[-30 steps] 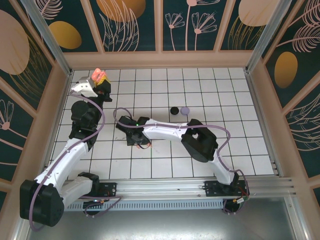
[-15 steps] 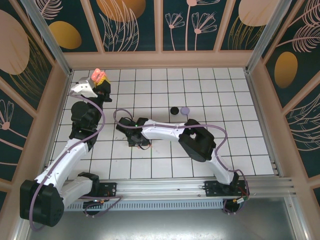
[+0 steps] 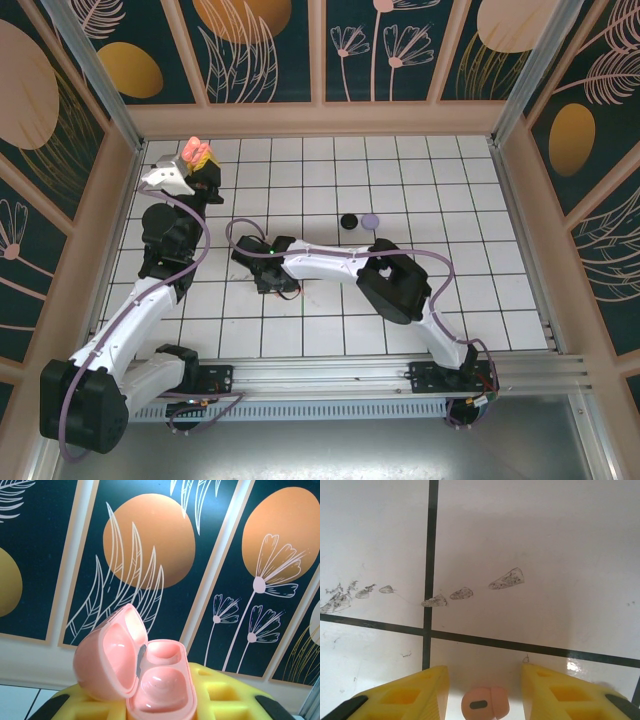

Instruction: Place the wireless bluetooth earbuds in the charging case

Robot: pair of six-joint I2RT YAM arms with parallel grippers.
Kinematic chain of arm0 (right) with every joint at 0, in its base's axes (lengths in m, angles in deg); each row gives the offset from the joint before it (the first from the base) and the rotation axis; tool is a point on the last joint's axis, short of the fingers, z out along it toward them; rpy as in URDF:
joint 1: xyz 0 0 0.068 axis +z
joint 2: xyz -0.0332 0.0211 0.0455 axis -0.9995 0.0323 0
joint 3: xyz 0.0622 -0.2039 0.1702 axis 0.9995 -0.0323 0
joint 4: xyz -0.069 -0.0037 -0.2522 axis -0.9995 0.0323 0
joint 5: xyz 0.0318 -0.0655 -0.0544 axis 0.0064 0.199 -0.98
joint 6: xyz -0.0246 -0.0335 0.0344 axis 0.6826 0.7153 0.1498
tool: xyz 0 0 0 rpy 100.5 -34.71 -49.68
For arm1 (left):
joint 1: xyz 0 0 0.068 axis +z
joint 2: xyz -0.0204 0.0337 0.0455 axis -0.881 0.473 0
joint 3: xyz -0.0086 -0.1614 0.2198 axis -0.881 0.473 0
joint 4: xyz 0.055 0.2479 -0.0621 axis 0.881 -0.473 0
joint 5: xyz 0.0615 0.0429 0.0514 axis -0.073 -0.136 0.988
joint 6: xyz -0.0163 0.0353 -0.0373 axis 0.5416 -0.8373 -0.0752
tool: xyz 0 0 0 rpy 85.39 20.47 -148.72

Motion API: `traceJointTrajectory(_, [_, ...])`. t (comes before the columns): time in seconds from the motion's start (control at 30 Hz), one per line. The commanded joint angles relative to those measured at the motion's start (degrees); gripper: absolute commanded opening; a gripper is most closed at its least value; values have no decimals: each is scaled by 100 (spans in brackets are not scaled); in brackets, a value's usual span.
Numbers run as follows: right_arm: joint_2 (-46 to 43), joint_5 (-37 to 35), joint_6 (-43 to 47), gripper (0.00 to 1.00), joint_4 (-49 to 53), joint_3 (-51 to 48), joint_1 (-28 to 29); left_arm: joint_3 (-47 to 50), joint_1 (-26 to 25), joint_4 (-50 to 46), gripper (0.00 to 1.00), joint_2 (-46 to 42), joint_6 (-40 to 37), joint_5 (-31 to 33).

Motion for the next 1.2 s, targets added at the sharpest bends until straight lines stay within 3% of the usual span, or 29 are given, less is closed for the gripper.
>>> traceJointTrajectory(0.0, [194, -7, -139, 42, 205, 139, 120, 44, 29, 257, 0, -83, -34, 41])
traceJointTrajectory(0.63, [254, -74, -158, 39, 276, 130, 179, 54, 42, 301, 0, -64, 9, 24])
traceJointTrajectory(1.17, [278, -103, -146, 28, 232, 165, 179, 79, 42, 326, 0, -43, 57, 24])
